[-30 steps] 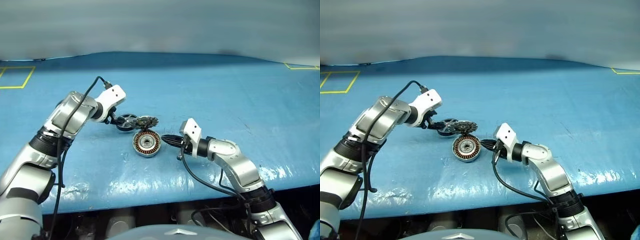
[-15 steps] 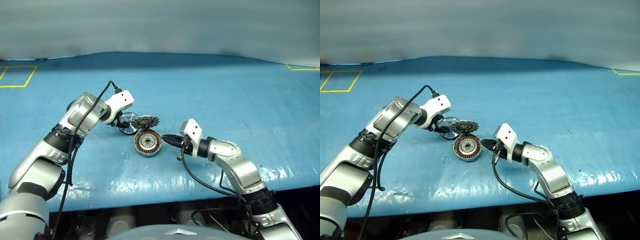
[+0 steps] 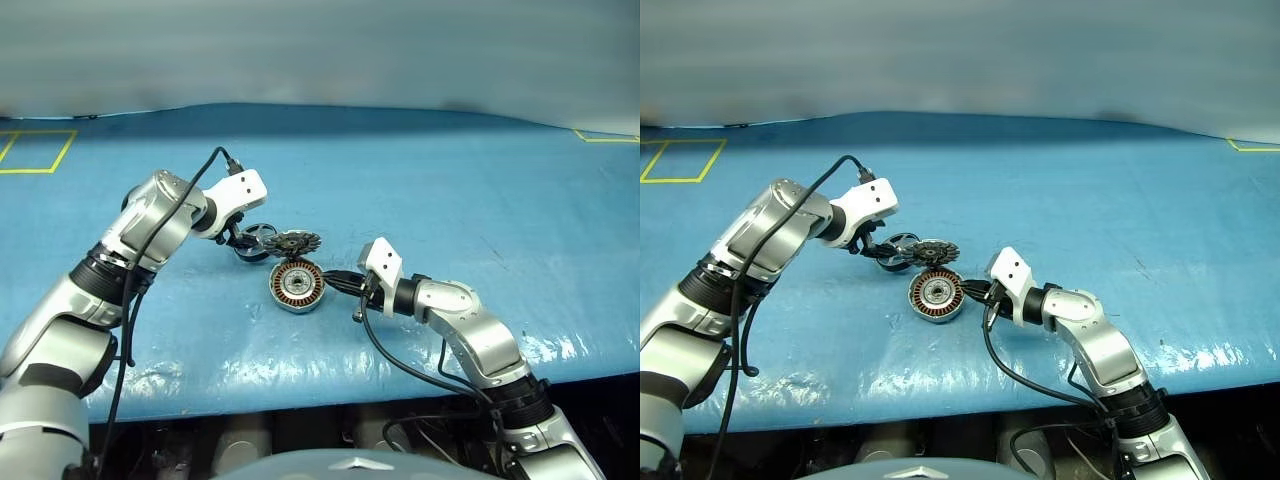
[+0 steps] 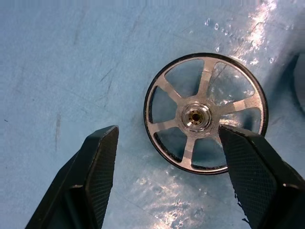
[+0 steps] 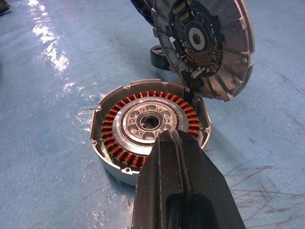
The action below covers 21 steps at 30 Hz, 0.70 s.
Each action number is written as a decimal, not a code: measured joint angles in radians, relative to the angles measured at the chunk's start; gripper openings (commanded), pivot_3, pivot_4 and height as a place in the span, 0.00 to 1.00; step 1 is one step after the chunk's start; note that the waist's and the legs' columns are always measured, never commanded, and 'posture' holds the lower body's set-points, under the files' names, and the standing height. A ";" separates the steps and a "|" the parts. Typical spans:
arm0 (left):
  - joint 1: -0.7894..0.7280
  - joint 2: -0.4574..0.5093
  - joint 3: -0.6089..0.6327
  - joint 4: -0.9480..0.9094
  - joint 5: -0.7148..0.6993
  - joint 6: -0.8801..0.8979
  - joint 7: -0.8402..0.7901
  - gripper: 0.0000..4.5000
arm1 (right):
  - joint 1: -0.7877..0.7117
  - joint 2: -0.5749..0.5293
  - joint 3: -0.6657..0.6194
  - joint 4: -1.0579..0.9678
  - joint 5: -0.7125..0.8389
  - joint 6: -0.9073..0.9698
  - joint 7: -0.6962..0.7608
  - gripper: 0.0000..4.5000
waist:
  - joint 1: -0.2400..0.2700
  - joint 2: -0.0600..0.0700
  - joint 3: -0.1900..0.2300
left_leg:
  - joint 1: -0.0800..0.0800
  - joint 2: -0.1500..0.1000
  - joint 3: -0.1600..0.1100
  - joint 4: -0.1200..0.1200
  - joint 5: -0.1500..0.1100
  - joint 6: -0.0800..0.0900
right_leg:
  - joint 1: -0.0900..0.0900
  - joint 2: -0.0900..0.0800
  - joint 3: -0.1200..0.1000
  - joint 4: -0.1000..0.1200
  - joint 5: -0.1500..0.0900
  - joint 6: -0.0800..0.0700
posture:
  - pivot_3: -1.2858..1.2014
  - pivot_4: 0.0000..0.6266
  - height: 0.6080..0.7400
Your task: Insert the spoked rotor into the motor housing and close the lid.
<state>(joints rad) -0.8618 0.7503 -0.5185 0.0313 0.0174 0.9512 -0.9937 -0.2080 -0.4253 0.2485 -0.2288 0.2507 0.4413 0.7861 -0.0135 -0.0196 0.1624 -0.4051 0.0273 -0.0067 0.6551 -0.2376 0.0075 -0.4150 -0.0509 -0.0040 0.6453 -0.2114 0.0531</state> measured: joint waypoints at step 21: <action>0.035 -0.044 -0.020 0.020 0.012 0.023 -0.007 0.38 | 0.003 -0.005 0.004 0.000 -0.008 0.002 0.000 0.00 | 0.001 0.000 0.000 | -0.004 -0.001 -0.001 0.008 0.000 0.001 | 0.000 0.000 0.001 0.001 0.002 0.004 | 0.52 0.24 1.00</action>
<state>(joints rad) -0.8272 0.7062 -0.5381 0.0516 0.0293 0.9746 -1.0007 -0.2046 -0.4301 0.2525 -0.2284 0.2431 0.4430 0.7861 -0.0123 -0.0195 0.1624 -0.4092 0.0266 -0.0078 0.6628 -0.2380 0.0084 -0.4154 -0.0508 -0.0033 0.6463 -0.2092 0.0567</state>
